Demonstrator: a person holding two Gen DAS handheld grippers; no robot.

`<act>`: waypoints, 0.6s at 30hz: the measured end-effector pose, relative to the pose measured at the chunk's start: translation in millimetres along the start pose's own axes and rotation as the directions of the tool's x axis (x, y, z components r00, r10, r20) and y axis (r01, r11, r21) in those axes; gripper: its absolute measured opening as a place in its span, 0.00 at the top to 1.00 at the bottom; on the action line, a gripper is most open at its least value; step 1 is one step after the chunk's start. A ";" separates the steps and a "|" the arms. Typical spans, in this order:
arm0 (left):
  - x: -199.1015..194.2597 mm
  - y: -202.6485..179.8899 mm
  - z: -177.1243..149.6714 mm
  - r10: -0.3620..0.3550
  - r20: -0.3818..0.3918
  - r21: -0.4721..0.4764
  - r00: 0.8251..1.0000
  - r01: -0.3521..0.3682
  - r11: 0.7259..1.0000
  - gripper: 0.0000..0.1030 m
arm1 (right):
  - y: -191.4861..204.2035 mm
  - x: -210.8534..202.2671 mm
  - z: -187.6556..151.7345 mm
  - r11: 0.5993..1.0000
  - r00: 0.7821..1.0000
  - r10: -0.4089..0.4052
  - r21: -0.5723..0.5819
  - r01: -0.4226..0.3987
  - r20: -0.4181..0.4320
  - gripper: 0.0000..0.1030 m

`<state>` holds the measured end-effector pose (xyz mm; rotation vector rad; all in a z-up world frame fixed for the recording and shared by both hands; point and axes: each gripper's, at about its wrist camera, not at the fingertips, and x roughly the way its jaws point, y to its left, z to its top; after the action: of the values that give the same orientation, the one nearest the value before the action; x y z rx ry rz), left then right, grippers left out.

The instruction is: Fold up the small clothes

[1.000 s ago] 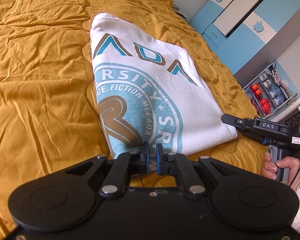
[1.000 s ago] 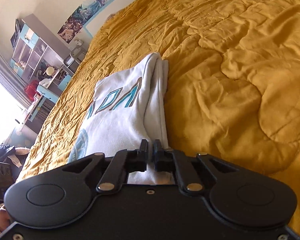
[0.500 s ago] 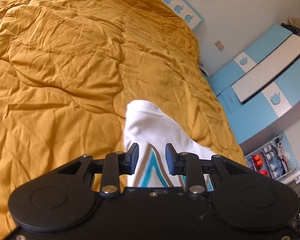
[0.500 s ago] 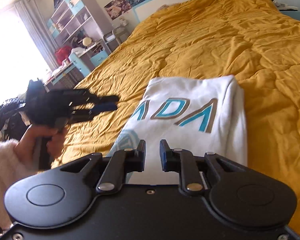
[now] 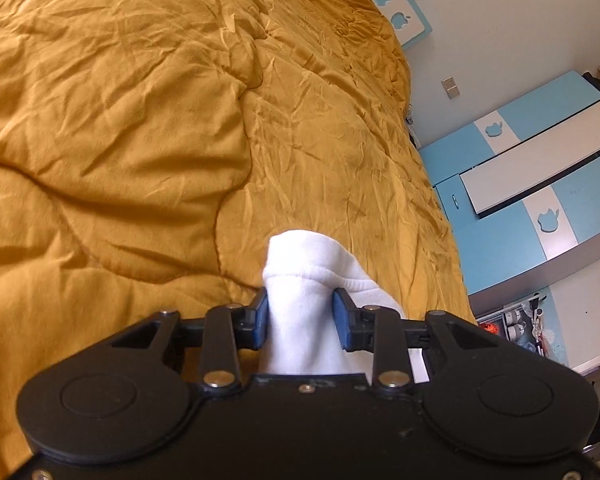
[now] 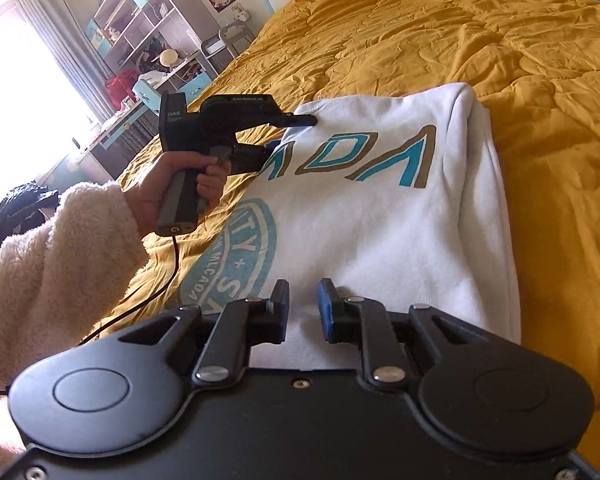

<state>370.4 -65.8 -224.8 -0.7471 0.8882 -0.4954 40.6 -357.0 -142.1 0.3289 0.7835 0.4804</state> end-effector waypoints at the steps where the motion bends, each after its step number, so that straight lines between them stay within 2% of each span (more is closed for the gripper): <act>1: -0.8 -1.8 2.0 -0.023 0.011 0.017 1.000 0.023 1.000 0.94 | -0.6 0.0 -0.9 1.000 1.000 0.003 0.005 -0.003 0.001 0.84; 4: -11.2 -13.3 0.3 -0.081 0.081 0.104 0.993 0.072 0.992 0.94 | -3.4 -0.1 -1.2 0.999 1.000 0.014 0.034 -0.015 0.004 0.84; 5: -10.1 -13.7 0.4 -0.081 0.085 0.115 0.993 0.071 0.991 0.94 | -3.8 0.0 -1.6 0.999 1.000 0.016 0.039 -0.017 0.004 0.84; 8: 6.6 4.0 2.0 -0.026 0.050 0.060 0.998 0.023 0.998 0.94 | -4.0 1.3 -3.6 0.999 1.000 0.018 0.043 -0.018 0.007 0.84; 9: 12.9 11.6 1.5 -0.006 0.035 0.046 0.999 0.004 0.999 0.90 | -3.9 1.7 -3.8 0.999 1.000 0.018 0.044 -0.019 0.008 0.84; 10: 16.9 18.6 0.6 -0.002 0.028 0.039 1.000 0.001 0.999 0.84 | -3.1 1.2 -4.2 0.999 1.000 0.018 0.046 -0.018 0.008 0.84; 12: 18.1 24.0 -0.6 -0.017 0.031 0.046 0.999 0.016 0.999 0.83 | -2.4 1.7 -3.8 0.999 1.000 0.016 0.044 -0.017 0.008 0.84; 15: 13.7 14.0 -0.1 0.008 0.033 0.088 0.999 -0.011 0.996 0.79 | -1.6 2.3 -3.4 0.999 1.000 0.012 0.042 -0.012 0.005 0.84; 18: 2.4 -10.6 -0.6 0.093 0.063 0.176 0.994 -0.103 0.979 0.68 | -2.6 1.4 -3.2 0.999 1.000 0.009 0.050 -0.009 0.002 0.84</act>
<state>370.3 -74.4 -218.3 -0.5471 0.8139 -0.4588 39.8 -358.1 -146.1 0.3798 0.7935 0.4694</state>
